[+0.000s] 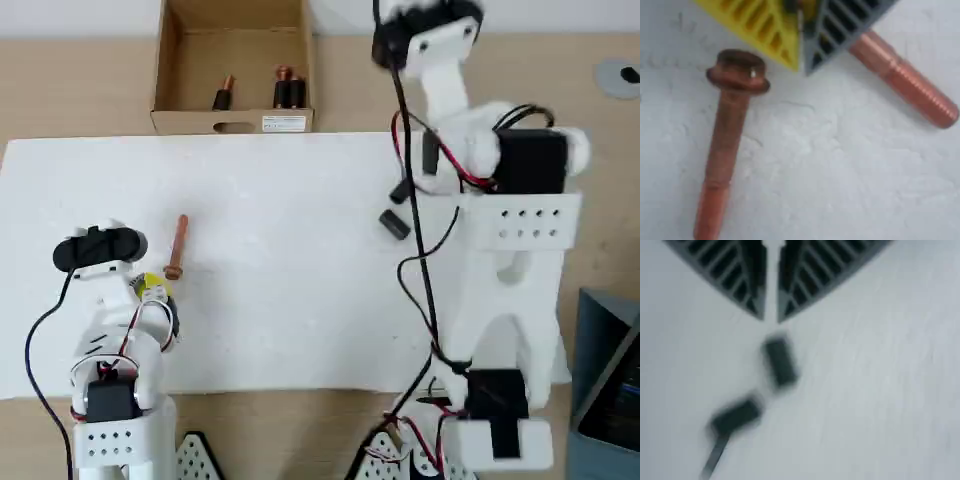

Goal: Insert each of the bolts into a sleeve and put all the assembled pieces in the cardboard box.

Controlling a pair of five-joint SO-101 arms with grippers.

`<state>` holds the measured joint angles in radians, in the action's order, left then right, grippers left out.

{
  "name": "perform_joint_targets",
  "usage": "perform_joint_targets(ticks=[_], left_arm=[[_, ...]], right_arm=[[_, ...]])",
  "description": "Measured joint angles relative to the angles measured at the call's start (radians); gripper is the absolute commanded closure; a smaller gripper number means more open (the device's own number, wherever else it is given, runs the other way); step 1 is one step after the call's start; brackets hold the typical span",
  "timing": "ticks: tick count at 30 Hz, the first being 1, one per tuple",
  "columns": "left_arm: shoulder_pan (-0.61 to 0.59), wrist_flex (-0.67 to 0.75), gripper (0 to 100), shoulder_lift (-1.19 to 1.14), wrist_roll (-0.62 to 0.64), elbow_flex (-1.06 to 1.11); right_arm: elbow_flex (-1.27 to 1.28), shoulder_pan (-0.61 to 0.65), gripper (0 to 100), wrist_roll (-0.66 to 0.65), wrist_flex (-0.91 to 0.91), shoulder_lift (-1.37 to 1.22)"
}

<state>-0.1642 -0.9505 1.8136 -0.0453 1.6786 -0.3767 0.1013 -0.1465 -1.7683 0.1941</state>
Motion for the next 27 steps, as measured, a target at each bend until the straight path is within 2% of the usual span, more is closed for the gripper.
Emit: perform_joint_targets(ticks=[8,16,19,27], left_arm=[[0.000,0.000,100,0.000,0.000,0.000],[0.000,0.000,100,0.000,0.000,0.000],[0.000,0.000,100,0.000,0.000,0.000],[0.000,0.000,100,0.000,0.000,0.000]], right_arm=[[0.387,0.002,98.7,-0.009,0.041,0.031],[0.629,0.002,98.4,-0.344,0.259,0.031],[0.703,0.002,93.3,-0.446,0.333,0.031],[0.833,0.012,88.7,-0.493,0.494,0.031]])
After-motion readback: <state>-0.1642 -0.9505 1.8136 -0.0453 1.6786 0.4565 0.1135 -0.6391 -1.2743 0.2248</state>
